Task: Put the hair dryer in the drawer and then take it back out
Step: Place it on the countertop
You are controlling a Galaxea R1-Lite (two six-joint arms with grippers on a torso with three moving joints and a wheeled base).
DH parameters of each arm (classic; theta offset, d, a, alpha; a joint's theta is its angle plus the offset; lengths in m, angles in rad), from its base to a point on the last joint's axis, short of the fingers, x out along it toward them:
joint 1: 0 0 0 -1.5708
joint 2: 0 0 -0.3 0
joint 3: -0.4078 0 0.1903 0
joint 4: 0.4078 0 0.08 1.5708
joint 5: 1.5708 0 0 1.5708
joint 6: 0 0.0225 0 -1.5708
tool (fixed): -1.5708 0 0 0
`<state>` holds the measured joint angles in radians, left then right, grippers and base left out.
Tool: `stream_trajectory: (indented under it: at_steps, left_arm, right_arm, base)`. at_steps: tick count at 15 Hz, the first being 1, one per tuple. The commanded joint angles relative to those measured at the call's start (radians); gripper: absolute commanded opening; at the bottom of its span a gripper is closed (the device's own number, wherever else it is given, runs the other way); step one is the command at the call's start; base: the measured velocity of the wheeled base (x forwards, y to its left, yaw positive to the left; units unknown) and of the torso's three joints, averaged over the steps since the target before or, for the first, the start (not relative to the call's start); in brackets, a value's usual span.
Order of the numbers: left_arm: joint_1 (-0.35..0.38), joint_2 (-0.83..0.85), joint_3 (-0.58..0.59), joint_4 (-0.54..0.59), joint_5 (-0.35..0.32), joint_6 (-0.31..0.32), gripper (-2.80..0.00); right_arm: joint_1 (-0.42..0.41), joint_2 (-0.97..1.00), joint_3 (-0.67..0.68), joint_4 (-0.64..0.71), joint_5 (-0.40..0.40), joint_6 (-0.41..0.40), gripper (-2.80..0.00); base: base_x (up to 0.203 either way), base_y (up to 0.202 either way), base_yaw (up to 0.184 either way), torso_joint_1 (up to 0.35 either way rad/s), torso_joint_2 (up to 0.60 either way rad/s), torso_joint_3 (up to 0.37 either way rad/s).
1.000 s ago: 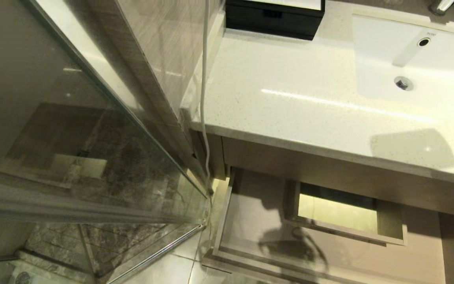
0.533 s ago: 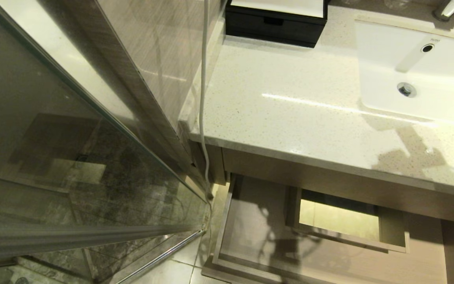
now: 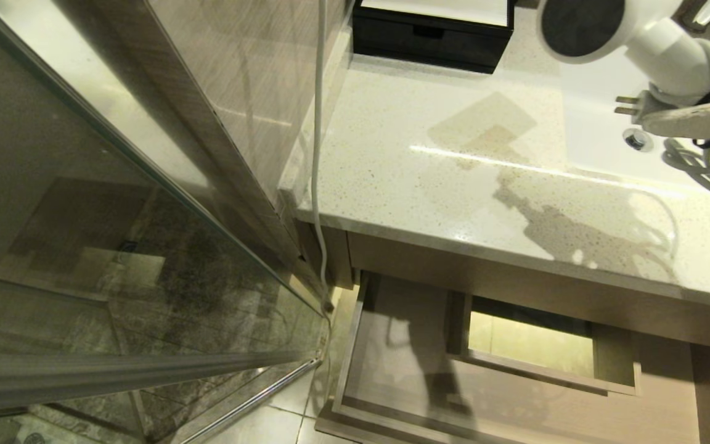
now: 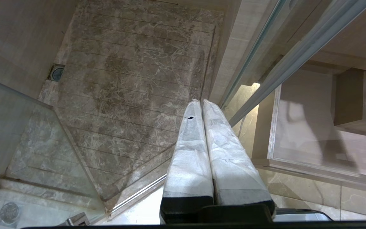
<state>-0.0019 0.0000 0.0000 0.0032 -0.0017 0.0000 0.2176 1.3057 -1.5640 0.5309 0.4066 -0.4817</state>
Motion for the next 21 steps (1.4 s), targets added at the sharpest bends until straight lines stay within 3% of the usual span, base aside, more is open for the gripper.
stream_trajectory:
  at_steps: [1,5,16,17,21]
  left_arm:
    - [0.000,0.000,0.002,0.000,0.000,0.000,-2.80]
    - [0.000,0.000,0.002,0.000,0.000,0.000,-2.80]
    - [0.000,0.000,0.002,0.000,0.000,0.000,-2.80]
    - [0.000,0.000,0.001,0.000,0.000,0.000,-2.80]
    - [0.000,0.000,0.000,0.000,0.000,0.000,-2.80]
  right_arm:
    - [0.050,0.109,-0.051,-0.001,0.061,-0.011,-2.80]
    - [0.067,0.238,-0.152,0.018,0.119,-0.091,-2.80]
    - [0.102,0.336,-0.169,0.037,0.127,-0.109,-2.80]
    - [0.102,0.334,-0.163,0.041,0.120,-0.112,0.00]
    - [0.100,0.337,-0.175,0.032,0.123,-0.126,0.00]
  base:
    - [0.000,0.000,0.000,0.000,0.00,0.000]
    - [0.000,0.000,0.000,0.000,0.00,0.000]
    - [0.000,0.000,0.000,0.000,0.00,0.000]
    - [0.000,0.000,0.000,0.000,0.00,0.000]
    - [0.000,0.000,0.000,0.000,0.00,0.000]
